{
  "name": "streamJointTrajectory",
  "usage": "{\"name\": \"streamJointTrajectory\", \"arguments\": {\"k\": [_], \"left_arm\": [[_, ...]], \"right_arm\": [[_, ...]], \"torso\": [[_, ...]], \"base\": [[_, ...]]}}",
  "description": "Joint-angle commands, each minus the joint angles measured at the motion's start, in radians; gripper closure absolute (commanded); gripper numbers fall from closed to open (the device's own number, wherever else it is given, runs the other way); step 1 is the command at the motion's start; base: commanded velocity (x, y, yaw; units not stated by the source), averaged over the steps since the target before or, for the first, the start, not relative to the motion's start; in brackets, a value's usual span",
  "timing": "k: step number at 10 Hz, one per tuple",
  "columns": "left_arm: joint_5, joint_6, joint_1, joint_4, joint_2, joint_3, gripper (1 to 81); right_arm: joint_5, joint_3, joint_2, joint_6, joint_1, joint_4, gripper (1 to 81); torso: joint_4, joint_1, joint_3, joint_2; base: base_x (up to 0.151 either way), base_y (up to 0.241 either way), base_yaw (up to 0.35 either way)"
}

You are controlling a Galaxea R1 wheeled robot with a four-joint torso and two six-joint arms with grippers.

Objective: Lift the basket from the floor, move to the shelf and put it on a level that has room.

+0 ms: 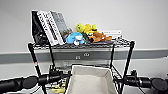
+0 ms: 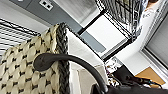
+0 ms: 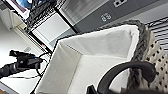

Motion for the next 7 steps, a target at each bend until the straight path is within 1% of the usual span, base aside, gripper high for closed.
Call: {"name": "streamJointTrajectory", "arguments": {"k": [1,5,7], "left_arm": [[-0.014,-0.025,-0.172,0.008,0.002,-0.028,81.1],[-0.012,-0.027,-0.191,0.010,0.031,-0.104,81.1],[0.009,-0.028,-0.216,0.006,0.059,-0.149,81.1]], "right_arm": [[0.008,-0.025,0.026,-0.003,0.177,0.031,81.1],[-0.010,-0.121,0.095,0.023,0.226,0.031,81.1],[-0.032,-0.180,0.141,0.036,0.258,0.031,81.1]], "torso": [[0.000,0.000,0.000,0.000],[0.000,0.000,0.000,0.000],[0.000,0.000,0.000,0.000]], "base": [[0.000,0.000,0.000],[0.000,0.000,0.000],[0.000,0.000,0.000]]}}
